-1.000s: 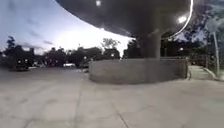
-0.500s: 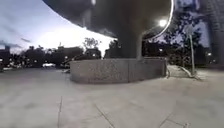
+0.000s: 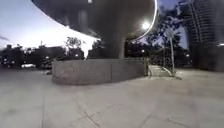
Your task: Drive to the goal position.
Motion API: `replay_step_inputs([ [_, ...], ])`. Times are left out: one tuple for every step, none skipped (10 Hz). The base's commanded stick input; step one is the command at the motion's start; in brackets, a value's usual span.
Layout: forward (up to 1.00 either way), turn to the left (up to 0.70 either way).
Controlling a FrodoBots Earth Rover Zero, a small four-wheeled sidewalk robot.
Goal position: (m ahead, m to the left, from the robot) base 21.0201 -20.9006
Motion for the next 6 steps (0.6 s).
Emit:
replay_step_inputs([
  [0.0, -0.7],
  [0.0, -0.7],
  [0.0, -0.7],
  [0.0, -0.7],
  [0.0, -0.7],
  [0.0, -0.7],
])
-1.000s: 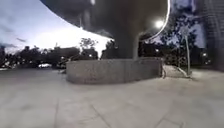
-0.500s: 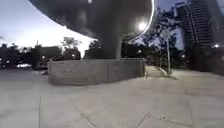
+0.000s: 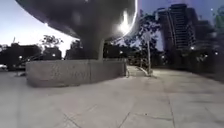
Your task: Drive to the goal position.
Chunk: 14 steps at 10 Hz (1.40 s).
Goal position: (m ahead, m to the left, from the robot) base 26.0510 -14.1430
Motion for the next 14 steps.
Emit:
replay_step_inputs([
  [0.0, -0.7],
  [0.0, -0.7],
  [0.0, -0.7],
  [0.0, -0.7],
  [0.0, -0.7],
  [0.0, -0.7],
  [0.19, -0.5],
  [0.66, 0.0],
  [0.7, 0.0],
  [0.7, 0.0],
  [0.7, 0.0],
  [0.7, 0.0],
  [0.7, 0.0],
  [0.7, 0.0],
])
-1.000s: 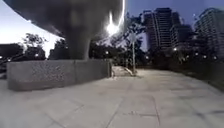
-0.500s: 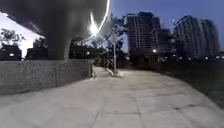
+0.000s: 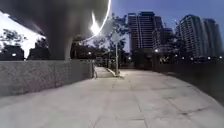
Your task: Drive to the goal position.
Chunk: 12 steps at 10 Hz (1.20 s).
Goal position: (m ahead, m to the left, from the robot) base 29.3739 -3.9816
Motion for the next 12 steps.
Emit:
replay_step_inputs([
  [0.7, 0.0],
  [0.7, 0.0],
  [0.7, 0.0],
  [0.7, 0.0],
  [0.7, 0.0],
  [0.7, 0.0],
  [0.7, 0.0],
  [0.7, 0.0],
  [0.7, 0.0],
  [0.7, 0.0],
  [0.7, 0.0],
  [0.7, 0.0],
])
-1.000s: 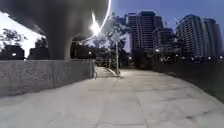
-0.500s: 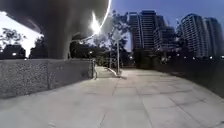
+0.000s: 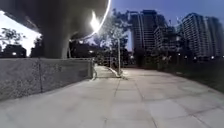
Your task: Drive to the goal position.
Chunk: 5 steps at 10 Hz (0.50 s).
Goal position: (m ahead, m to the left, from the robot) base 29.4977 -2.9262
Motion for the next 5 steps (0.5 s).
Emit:
replay_step_inputs([
  [0.7, 0.0],
  [0.7, -0.22],
  [0.7, -0.35],
  [0.7, -0.35],
  [0.7, -0.34],
])
